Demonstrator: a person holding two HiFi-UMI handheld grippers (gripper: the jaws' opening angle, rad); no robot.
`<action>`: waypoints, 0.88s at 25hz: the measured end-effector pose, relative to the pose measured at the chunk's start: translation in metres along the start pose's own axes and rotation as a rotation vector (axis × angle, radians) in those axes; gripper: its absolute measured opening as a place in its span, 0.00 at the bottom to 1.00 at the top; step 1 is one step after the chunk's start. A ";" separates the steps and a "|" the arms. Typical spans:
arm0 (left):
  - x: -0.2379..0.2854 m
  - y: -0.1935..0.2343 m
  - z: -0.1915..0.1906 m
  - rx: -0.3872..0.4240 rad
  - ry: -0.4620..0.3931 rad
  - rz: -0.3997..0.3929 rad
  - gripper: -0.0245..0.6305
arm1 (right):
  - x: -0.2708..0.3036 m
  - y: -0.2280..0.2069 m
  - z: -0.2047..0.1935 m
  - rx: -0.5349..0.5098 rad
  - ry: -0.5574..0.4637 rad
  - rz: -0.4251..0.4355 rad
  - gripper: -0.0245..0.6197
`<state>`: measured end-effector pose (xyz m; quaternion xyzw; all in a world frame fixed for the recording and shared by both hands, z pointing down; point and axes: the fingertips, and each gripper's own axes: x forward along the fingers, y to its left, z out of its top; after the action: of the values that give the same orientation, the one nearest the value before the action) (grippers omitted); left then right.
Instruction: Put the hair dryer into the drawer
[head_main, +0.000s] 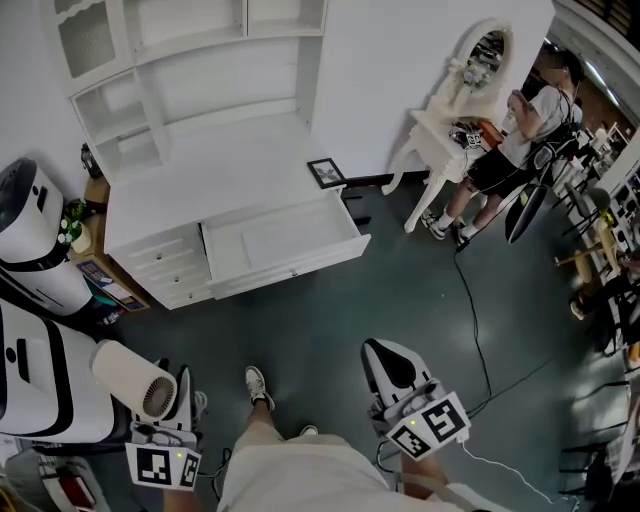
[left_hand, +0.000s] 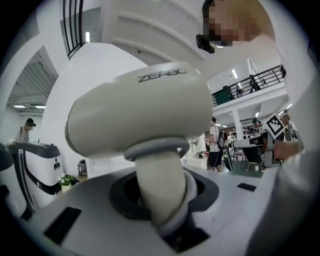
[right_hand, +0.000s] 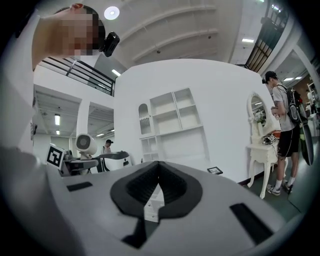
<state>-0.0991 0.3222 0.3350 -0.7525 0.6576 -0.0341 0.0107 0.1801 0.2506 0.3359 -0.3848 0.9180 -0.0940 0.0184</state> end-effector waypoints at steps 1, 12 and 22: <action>0.014 0.008 -0.002 -0.002 -0.001 -0.011 0.24 | 0.014 -0.005 0.000 0.003 0.005 -0.006 0.05; 0.172 0.117 -0.003 -0.009 -0.010 -0.133 0.24 | 0.198 -0.017 0.006 -0.017 0.074 -0.036 0.05; 0.251 0.136 -0.019 -0.089 0.021 -0.265 0.24 | 0.248 -0.039 0.003 0.005 0.108 -0.137 0.05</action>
<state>-0.2019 0.0555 0.3549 -0.8321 0.5534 -0.0140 -0.0341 0.0333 0.0468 0.3497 -0.4410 0.8890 -0.1180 -0.0367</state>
